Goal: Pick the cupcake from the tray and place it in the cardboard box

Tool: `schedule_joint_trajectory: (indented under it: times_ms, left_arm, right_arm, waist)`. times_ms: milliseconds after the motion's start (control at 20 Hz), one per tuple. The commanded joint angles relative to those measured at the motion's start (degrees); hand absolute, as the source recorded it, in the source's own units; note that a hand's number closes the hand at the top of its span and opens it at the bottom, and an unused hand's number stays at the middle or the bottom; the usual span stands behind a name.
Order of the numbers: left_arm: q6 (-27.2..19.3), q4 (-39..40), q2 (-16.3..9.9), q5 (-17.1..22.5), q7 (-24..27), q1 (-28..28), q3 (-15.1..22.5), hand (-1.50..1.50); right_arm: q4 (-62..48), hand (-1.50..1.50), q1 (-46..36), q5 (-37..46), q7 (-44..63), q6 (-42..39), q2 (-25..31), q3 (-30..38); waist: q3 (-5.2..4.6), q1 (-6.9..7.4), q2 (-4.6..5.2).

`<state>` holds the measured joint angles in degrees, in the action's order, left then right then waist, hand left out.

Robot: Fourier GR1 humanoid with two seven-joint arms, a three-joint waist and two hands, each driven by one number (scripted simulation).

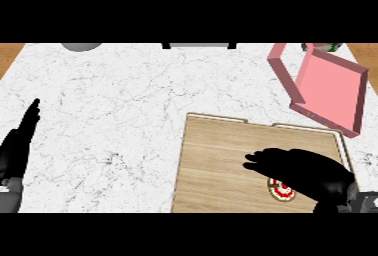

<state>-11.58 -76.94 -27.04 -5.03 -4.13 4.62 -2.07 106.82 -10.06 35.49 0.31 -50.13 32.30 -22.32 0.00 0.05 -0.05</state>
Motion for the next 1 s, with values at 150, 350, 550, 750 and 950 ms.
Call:
schedule_joint_trajectory:
  times_ms: [150,350,550,750,950]
  left_arm:
    - [-0.4,-2.0,2.0,-2.9,-1.4,0.5,-1.0,0.0]
    - [3.6,-2.4,0.0,-1.7,-2.1,0.4,-3.7,0.0]
    - [0.7,2.6,3.4,-4.1,0.2,3.0,-2.3,0.0]
    - [2.4,-4.4,2.7,-4.1,-0.9,-2.7,-2.5,0.0]
    - [1.5,0.0,3.1,-3.4,0.3,0.2,-3.5,0.0]
  right_arm:
    - [-7.0,-1.5,-2.6,6.9,0.6,-0.5,-3.2,-0.3]
    - [-5.7,1.5,3.6,11.0,-1.9,5.3,-2.5,-0.8]
    - [-10.1,1.5,-2.1,16.5,-5.9,14.6,-5.6,-3.2]
    - [-10.5,1.5,-0.7,20.4,-6.8,20.8,-6.6,-2.6]
    - [-20.1,1.5,-2.0,10.6,-22.6,25.7,9.0,17.4]
  waist:
    - [0.01,0.25,0.04]
    - [0.03,0.07,0.0]
    - [0.02,0.1,0.13]
    - [0.03,0.37,0.0]
    - [0.29,-0.77,0.85]
